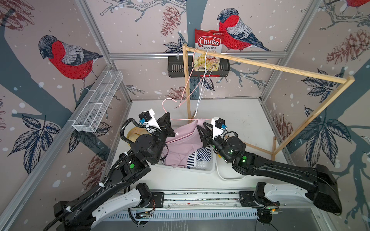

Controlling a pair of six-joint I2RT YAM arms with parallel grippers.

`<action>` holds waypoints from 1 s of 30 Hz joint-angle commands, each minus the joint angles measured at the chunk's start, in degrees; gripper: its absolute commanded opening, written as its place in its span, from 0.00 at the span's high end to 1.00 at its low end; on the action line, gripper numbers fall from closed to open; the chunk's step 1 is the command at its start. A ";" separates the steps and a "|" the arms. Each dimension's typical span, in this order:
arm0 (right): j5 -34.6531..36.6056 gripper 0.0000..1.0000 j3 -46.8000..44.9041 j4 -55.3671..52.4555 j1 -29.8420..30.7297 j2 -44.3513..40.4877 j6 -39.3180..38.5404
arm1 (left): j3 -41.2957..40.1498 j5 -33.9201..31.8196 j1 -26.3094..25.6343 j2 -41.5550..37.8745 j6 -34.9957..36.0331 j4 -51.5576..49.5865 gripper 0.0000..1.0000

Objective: Remove the clothespins securing tank tops to the hanger
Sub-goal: Remove the tank top from the hanger.

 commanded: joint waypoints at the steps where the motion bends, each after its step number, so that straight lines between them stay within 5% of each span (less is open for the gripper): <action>1: -0.76 0.98 1.37 -0.27 -0.38 -0.13 -0.01 | -0.32 -1.71 -0.04 -0.15 -1.41 1.32 1.00; 9: -2.64 1.00 -4.84 0.56 -2.81 -8.49 5.72 | 0.05 -4.55 -0.06 1.76 -0.70 -0.87 1.00; 20: -6.04 1.00 -8.50 -15.28 -19.60 -19.91 19.42 | -0.25 -5.44 0.00 -0.38 0.46 -1.25 1.00; 26: -14.79 1.00 -10.95 -15.61 -19.80 -16.88 22.14 | 1.52 -4.02 -0.05 0.54 1.59 -0.24 1.00; 30: -15.43 1.00 -12.75 -9.85 -14.03 -13.47 21.14 | 2.79 -2.63 -0.06 1.93 1.93 0.30 1.00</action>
